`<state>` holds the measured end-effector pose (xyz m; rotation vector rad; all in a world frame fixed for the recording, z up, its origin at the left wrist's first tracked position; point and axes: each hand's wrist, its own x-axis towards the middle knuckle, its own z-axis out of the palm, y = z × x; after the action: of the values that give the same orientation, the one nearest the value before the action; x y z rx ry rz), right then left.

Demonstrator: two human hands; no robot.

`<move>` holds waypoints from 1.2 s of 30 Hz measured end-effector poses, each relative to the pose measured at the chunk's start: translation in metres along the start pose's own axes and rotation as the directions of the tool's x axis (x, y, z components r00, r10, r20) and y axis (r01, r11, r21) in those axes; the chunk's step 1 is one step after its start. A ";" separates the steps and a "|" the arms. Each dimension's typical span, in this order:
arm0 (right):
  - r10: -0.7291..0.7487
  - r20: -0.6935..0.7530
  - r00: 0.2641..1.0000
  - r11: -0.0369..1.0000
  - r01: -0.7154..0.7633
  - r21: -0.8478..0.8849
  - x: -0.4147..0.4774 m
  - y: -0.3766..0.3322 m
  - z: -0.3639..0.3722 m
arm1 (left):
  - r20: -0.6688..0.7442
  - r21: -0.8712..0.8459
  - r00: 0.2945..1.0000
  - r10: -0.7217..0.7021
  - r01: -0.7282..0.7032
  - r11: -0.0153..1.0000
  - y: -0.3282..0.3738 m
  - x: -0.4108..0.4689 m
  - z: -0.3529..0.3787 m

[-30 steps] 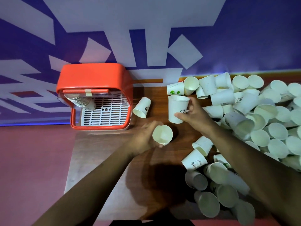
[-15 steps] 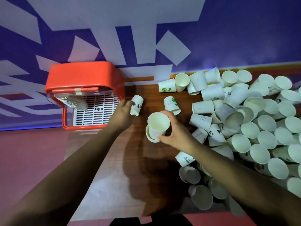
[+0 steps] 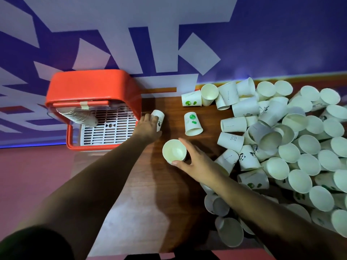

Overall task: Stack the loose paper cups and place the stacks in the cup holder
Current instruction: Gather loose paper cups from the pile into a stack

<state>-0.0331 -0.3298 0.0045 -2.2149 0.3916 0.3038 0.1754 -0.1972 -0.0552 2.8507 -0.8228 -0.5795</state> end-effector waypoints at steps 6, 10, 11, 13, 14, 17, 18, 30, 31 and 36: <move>0.033 0.053 0.998 0.997 -0.037 0.067 0.003 0.007 -0.003 | 0.083 -0.212 0.994 -0.071 0.087 0.973 0.002 -0.006 0.018; 0.054 0.073 0.996 0.993 -0.061 0.097 0.005 0.010 -0.003 | 0.099 -0.340 0.989 -0.113 0.140 0.930 0.005 -0.016 0.016; 0.066 0.077 0.995 0.991 -0.074 0.109 0.005 0.010 -0.003 | 0.071 -0.403 0.992 -0.106 0.126 0.906 0.007 -0.020 0.011; 0.070 0.072 0.995 0.990 -0.078 0.119 0.007 0.011 -0.003 | 0.018 -0.596 0.988 -0.155 0.135 0.792 0.008 -0.029 -0.001; 0.067 0.070 0.995 0.990 -0.075 0.116 0.009 0.011 -0.003 | 0.020 -0.691 0.981 -0.192 0.153 0.706 0.008 -0.034 -0.009; 0.075 0.055 0.996 0.993 -0.079 0.084 0.012 0.015 0.000 | 0.093 -0.877 0.972 -0.218 0.183 0.444 0.006 -0.058 -0.037; 0.079 0.050 0.996 0.993 -0.083 0.079 0.012 0.015 0.001 | 0.107 -0.905 0.977 -0.184 0.172 0.389 0.005 -0.068 -0.046; 0.025 0.019 0.999 0.992 -0.028 0.123 0.008 0.014 0.010 | 0.001 -0.646 0.976 0.220 -0.167 0.745 0.014 -0.131 -0.067; 0.013 0.017 1.000 0.993 -0.015 0.120 0.007 0.014 0.011 | -0.014 -0.587 0.971 0.238 -0.201 0.784 0.017 -0.130 -0.067; 0.042 0.013 0.999 0.993 -0.043 0.110 0.010 0.018 0.018 | -0.026 -0.382 0.943 0.331 -0.315 0.868 0.026 -0.116 -0.042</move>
<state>-0.0327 -0.3281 -0.0227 -2.0986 0.4395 0.3099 0.0888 -0.1573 0.0269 2.2913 -1.0367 -0.6667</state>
